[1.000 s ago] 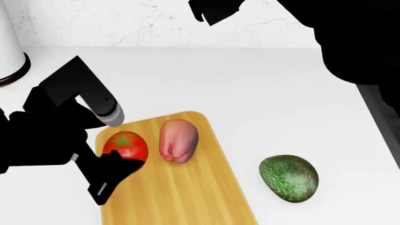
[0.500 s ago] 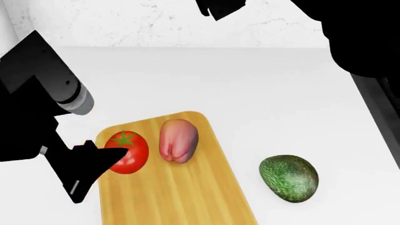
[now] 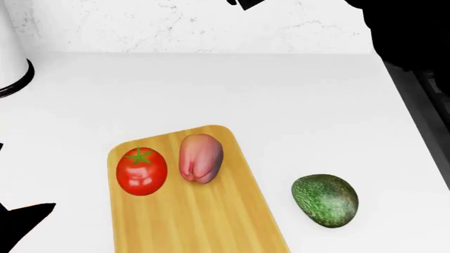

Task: Place the avocado, onion, tomato and bell pepper on the cutting board.

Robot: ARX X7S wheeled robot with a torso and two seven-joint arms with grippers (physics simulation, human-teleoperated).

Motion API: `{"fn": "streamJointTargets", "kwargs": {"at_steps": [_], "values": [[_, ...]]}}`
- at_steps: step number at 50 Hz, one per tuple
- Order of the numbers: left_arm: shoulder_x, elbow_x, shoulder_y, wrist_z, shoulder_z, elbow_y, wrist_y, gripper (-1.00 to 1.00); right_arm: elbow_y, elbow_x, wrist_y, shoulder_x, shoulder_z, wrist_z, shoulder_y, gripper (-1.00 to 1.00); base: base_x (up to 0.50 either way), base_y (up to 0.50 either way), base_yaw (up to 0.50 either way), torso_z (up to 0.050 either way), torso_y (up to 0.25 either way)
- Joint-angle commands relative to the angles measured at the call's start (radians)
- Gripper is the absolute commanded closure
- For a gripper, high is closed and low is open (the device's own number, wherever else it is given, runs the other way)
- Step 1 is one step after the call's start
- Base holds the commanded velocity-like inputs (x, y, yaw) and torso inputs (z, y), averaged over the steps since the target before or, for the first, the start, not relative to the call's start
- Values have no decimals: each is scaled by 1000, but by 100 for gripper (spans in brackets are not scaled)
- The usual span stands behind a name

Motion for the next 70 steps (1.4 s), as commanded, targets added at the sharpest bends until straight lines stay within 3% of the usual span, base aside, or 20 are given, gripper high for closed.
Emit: {"fn": "streamJointTargets", "kwargs": {"at_steps": [1, 37, 46, 70], "values": [[-109, -228, -105, -188, 96, 50, -48, -100, 40, -33, -24, -18, -6, -30, 1, -100, 0, 0, 0, 0, 0], [-232, -608, -316, -428, 370, 108, -133, -100, 77, -60, -30, -51, -3, -63, 37, -100, 0, 0, 0, 0, 0], [-244, -514, -264, -378, 329, 89, -157, -100, 68, -55, -25, -44, 2, -55, 35, -100, 0, 0, 0, 0, 0], [-301, -121, 33, -49, 174, 131, -74, -100, 57, -60, -27, -27, 3, -52, 20, -100, 0, 0, 0, 0, 0]]}}
